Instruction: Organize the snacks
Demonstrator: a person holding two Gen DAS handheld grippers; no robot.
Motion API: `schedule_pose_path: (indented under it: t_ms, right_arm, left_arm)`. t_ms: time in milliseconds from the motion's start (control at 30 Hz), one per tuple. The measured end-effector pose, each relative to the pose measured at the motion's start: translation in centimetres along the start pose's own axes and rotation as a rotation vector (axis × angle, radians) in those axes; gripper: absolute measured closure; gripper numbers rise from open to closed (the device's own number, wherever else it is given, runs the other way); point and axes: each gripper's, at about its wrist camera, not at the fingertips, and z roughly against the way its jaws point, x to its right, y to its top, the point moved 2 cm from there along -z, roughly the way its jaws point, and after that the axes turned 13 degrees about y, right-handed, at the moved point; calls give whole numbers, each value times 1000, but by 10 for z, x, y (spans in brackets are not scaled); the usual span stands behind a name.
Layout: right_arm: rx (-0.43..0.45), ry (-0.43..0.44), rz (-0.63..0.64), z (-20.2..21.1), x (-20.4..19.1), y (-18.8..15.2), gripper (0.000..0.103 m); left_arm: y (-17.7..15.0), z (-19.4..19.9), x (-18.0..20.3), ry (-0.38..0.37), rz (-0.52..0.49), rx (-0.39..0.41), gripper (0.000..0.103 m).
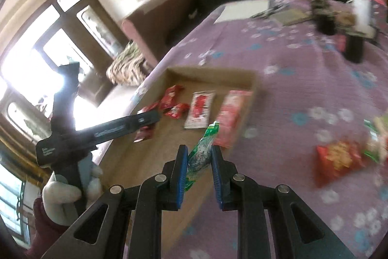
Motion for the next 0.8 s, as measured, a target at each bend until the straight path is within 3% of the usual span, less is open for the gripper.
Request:
schedule_pose_path:
  t_ms: [167, 333, 433, 600, 800]
  right_arm:
    - [-67, 12, 0, -47, -7, 14, 84]
    - [-112, -13, 13, -82, -12, 20, 84]
    - [-116, -27, 12, -91, -13, 19, 80]
    - [-83, -25, 15, -82, -18, 17, 73]
    - [-9, -30, 22, -34, -16, 17, 72]
  left_arm:
    - [7, -11, -4, 21, 14, 2, 66]
    - [9, -13, -12, -24, 54, -19, 57]
    - [7, -7, -18, -32, 67, -17, 56]
    - [1, 15, -27, -43, 94, 19, 56]
    - [-18, 52, -25, -92, 100, 62, 56]
